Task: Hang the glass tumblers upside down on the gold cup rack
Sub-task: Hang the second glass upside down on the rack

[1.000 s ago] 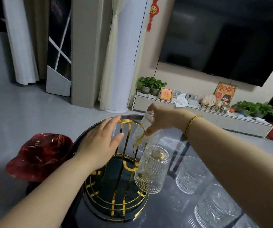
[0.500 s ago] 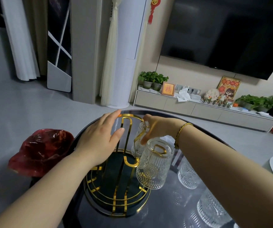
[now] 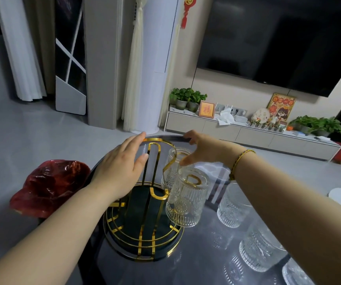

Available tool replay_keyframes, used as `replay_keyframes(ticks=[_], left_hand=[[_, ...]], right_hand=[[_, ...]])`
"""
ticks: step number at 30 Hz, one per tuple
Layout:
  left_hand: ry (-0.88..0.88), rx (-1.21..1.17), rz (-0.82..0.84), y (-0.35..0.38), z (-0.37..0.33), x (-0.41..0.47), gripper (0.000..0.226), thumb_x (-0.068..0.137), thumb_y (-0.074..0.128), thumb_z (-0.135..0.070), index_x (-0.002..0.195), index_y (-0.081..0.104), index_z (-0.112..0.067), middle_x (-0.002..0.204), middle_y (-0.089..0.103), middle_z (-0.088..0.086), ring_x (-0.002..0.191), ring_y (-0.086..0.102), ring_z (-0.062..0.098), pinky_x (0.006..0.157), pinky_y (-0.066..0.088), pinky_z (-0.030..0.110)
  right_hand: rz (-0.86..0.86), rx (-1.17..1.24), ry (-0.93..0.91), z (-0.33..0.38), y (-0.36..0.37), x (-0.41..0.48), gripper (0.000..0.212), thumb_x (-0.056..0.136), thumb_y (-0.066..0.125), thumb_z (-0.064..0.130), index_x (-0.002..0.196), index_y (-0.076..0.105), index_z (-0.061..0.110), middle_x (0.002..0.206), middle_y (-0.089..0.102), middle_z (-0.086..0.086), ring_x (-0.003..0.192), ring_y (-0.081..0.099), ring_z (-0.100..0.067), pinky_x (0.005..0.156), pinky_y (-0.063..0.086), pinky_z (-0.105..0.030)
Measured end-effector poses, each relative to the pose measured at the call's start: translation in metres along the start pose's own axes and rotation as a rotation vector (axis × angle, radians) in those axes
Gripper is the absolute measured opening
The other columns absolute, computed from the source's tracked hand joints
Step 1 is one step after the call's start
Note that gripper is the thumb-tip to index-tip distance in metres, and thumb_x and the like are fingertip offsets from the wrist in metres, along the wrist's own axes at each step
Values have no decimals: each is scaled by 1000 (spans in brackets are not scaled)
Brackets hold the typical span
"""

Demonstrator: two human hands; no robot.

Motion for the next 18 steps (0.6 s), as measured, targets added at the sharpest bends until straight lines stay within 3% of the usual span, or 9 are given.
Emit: replay_keyframes(ticks=[4, 11, 14, 16, 18], left_hand=[[-9, 38, -44, -4, -4, -10, 48, 95, 34, -28, 139, 20, -16, 149, 25, 7, 135, 22, 23, 108, 20, 39], [140, 15, -245, -6, -47, -83, 51, 84, 34, -37, 112, 55, 0, 120, 57, 22, 119, 40, 24, 102, 24, 35], [217, -68, -146, 16, -74, -115, 61, 91, 23, -49, 103, 61, -2, 108, 64, 16, 109, 41, 18, 103, 19, 17], [258, -88, -16, 39, -86, -135, 66, 91, 16, -50, 99, 64, -4, 103, 67, 12, 105, 43, 14, 100, 16, 10], [245, -59, 123, 68, -90, -153, 65, 92, 17, -49, 99, 65, -6, 103, 67, 9, 106, 46, 15, 96, 19, 12]], right_hand=[[-165, 5, -35, -11, -14, -41, 72, 68, 69, 31, 127, 33, 11, 131, 45, -14, 117, 40, -29, 101, 36, -40], [-413, 302, 7, -57, 14, -145, 47, 71, 68, 21, 113, 49, 15, 113, 53, -3, 94, 47, -12, 81, 41, -19], [-595, 459, 94, -81, 39, -185, 33, 70, 68, 14, 100, 55, 13, 97, 56, 1, 85, 49, -11, 68, 38, -3], [-725, 509, 168, -95, 61, -209, 29, 69, 69, 11, 95, 56, 13, 93, 54, 2, 85, 49, -12, 68, 37, -3], [-835, 542, 238, -105, 84, -229, 30, 69, 69, 11, 94, 54, 14, 94, 52, 3, 90, 49, -15, 75, 36, -11]])
Point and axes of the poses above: each hand's wrist, its own x-axis towards the middle knuckle, its own y-axis out of the palm, z = x × y, the point moved 3 cm from there along x, towards the middle knuckle
